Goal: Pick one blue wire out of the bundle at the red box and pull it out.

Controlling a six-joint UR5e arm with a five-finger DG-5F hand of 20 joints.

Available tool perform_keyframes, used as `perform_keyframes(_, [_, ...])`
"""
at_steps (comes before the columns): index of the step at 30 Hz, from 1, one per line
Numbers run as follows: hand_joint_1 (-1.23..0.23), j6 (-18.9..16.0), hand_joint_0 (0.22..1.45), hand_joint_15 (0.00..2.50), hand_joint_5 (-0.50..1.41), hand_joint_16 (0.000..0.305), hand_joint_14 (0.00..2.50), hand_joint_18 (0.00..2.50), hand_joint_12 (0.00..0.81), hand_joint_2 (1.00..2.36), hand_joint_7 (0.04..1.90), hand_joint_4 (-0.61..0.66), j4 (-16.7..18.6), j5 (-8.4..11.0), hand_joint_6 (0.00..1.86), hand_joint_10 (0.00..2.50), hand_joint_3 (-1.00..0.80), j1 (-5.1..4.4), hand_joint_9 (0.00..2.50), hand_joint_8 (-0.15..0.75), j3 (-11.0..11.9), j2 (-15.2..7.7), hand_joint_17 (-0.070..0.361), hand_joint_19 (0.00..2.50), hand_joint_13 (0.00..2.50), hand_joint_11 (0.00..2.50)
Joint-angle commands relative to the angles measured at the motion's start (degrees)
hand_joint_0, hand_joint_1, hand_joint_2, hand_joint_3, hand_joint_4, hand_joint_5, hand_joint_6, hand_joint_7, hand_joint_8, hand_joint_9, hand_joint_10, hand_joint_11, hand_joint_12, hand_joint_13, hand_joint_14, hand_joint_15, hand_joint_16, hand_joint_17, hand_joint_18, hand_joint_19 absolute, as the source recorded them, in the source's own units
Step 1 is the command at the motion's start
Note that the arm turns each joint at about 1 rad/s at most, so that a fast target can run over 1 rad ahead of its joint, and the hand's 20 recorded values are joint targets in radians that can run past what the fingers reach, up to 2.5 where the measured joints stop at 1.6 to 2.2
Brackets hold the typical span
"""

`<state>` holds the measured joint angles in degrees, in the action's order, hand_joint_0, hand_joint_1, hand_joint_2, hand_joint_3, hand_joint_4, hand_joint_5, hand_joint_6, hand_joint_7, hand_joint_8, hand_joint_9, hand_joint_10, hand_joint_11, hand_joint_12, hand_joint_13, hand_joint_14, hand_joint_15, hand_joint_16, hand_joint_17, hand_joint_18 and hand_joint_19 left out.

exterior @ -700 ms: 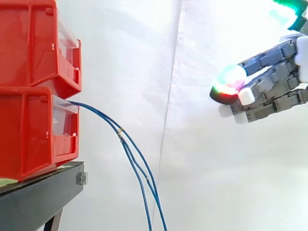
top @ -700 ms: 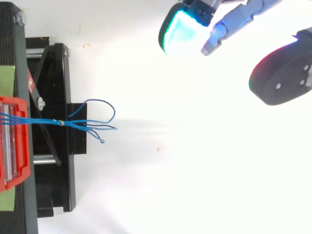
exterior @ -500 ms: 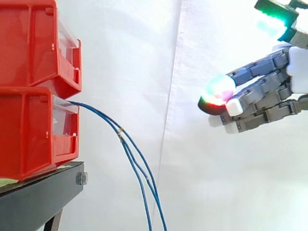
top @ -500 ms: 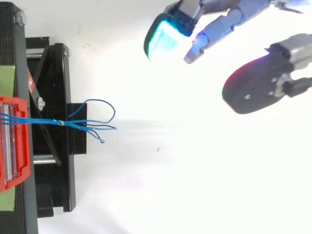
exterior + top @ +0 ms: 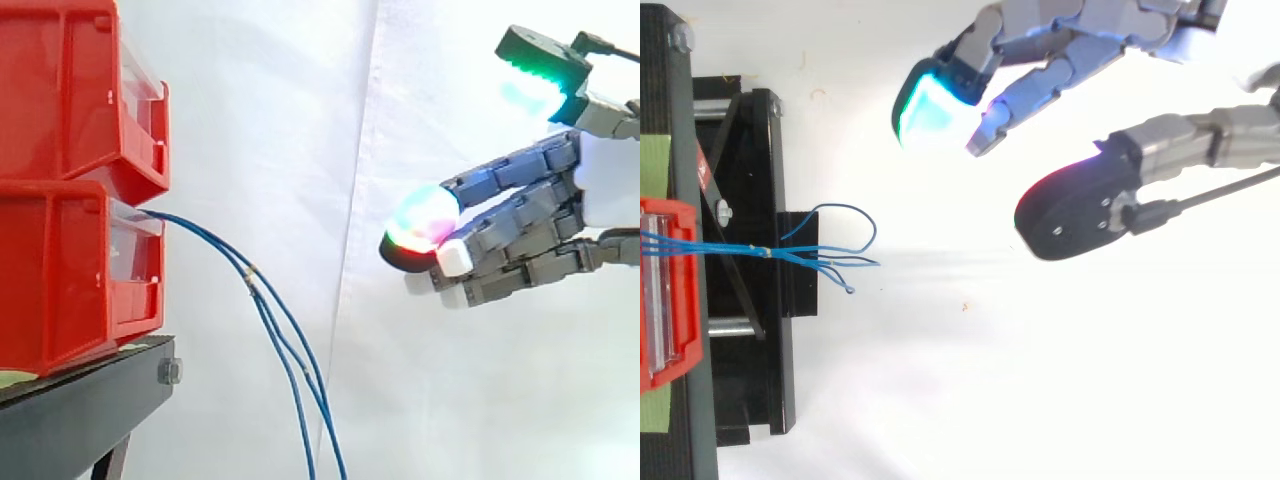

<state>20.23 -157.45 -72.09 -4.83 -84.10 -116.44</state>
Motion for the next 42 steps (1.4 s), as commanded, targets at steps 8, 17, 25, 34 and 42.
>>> perform_keyframes(8, [-0.52, 2.4, 0.54, 0.11, -0.13, 0.052, 0.00, 0.29, 0.397, 1.00, 0.86, 0.40, 6.9, 3.62, 0.50, 0.01, -0.48, -1.50, 0.84, 0.324, 0.1, -4.0, 0.117, 0.17, 0.43, 0.22])
perform_keyframes(17, [-0.52, 4.3, 0.54, 0.12, -0.13, 0.052, 0.00, 0.30, 0.400, 1.00, 0.86, 0.40, 12.0, 5.03, 0.50, 0.01, -0.48, -2.21, 0.85, 0.327, 0.1, -5.7, 0.117, 0.18, 0.45, 0.23])
perform_keyframes(25, [-0.52, 4.0, 0.48, 0.12, -0.12, 0.059, 0.00, 0.22, 0.423, 1.00, 0.86, 0.39, 13.8, 7.40, 0.50, 0.01, -0.50, -2.38, 0.82, 0.329, 1.8, -9.9, 0.133, 0.15, 0.39, 0.21])
perform_keyframes(34, [-0.53, 3.8, 0.41, 0.13, -0.13, 0.068, 0.00, 0.09, 0.445, 1.00, 0.87, 0.40, 14.2, 7.22, 0.50, 0.00, -0.50, -2.47, 0.65, 0.335, 9.0, -16.6, 0.153, 0.16, 0.28, 0.21])
perform_keyframes(42, [-0.67, 4.1, 0.47, 0.11, -0.11, 0.063, 0.00, 0.15, 0.425, 1.00, 0.97, 0.41, 15.6, 5.90, 0.50, 0.01, -0.50, -3.00, 0.66, 0.319, 11.7, -19.3, 0.141, 0.13, 0.31, 0.21])
